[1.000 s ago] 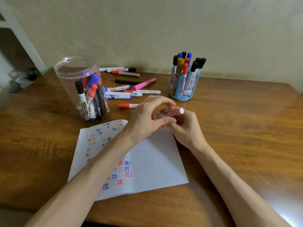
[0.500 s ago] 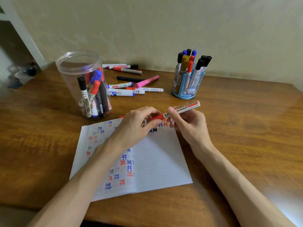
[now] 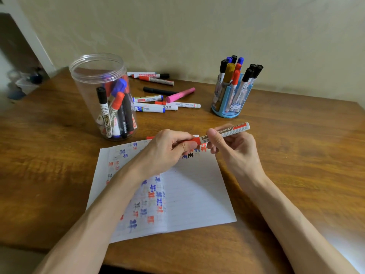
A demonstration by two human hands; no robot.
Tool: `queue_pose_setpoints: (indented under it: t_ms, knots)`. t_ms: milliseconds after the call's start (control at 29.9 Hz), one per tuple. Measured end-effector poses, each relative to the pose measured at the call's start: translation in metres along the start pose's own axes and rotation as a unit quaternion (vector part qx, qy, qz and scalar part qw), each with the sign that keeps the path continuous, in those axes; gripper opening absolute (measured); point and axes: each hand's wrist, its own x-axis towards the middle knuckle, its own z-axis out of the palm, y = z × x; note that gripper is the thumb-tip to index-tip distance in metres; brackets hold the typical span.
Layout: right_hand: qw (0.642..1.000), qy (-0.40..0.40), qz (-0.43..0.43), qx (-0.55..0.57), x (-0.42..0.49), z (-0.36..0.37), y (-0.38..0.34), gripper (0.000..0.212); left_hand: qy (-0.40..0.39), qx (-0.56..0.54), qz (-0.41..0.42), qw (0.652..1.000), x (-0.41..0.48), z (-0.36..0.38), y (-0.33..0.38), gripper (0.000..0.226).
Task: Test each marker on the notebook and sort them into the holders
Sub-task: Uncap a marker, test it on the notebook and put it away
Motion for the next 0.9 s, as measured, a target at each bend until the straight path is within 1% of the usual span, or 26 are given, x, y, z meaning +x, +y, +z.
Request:
queue_pose_setpoints:
  t_ms: [100,234,334,435,502,568,635,702,903]
  knots:
    - [1.0,0.0,-0.008,0.002,-0.001,-0.002,-0.002,0.021,-0.01,-0.018,0.001,1.0,0.003,-0.003,0.002,0.02]
    - [1.0,0.001,-0.003,0.002,-0.002,-0.003,-0.004,0.02,-0.015,-0.014,-0.001,1.0,0.005,-0.004,0.003,0.02]
    - [0.999,0.003,0.036,0.036,-0.002,0.001,0.001,0.024,0.027,-0.004,0.008,1.0,0.002,-0.001,0.002,0.019]
    - [0.993,0.021,0.089,0.078,-0.004,0.009,0.002,0.037,0.087,0.021,0.03,0.996,-0.002,0.001,0.001,0.023]
    - [0.992,0.038,0.092,0.08,-0.004,0.014,0.002,0.04,0.107,0.04,0.041,0.993,-0.004,0.002,0.0,0.022]
    - [0.992,0.045,0.086,0.075,-0.004,0.015,0.001,0.036,0.116,0.067,0.054,0.99,-0.004,0.003,-0.001,0.024]
    - [0.994,0.05,0.078,0.062,-0.005,0.014,0.001,0.03,0.109,0.074,0.053,0.99,-0.004,0.006,-0.002,0.033]
    - [0.996,0.048,0.064,0.049,-0.006,0.013,0.001,0.028,0.096,0.054,0.036,0.993,-0.003,0.007,0.0,0.037]
    - [0.997,0.032,0.041,0.048,-0.009,0.008,0.001,0.026,0.072,-0.002,0.001,0.997,-0.003,0.007,0.004,0.031]
